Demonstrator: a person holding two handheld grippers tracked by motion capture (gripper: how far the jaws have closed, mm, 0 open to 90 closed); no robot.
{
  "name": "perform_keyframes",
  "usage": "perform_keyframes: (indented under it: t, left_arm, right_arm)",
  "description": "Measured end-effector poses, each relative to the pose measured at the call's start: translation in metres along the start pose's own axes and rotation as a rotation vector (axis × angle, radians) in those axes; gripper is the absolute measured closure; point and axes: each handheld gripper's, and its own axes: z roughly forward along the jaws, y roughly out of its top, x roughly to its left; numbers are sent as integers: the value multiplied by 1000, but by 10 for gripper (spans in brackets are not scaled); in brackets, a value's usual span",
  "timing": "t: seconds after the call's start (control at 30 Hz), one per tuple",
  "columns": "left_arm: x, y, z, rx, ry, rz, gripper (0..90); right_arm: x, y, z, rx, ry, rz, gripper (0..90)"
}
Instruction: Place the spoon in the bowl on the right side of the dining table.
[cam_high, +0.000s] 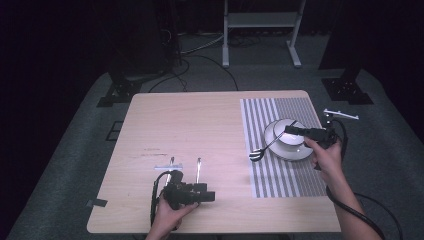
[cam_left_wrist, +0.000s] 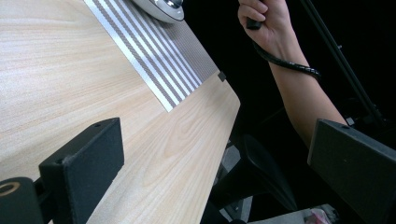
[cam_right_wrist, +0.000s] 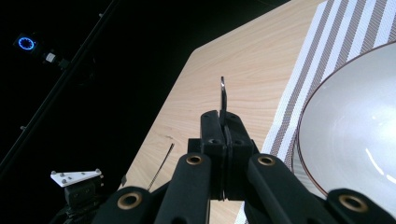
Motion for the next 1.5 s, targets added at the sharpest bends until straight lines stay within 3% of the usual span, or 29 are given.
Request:
perform_keyframes:
  t: [0.17, 0.93, 1.5]
  left_arm:
    - [0, 0, -1, 0, 0, 1, 23]
    - [1, 0, -1, -3, -2, 1, 23]
    - [0, 1, -2, -7, -6, 1, 23]
  right_arm:
    - [0, 4, -3, -7, -12, -1, 891]
    - [-16, 20, -39, -142, -104, 57, 892]
    - [-21, 26, -53, -199, -149, 76, 892]
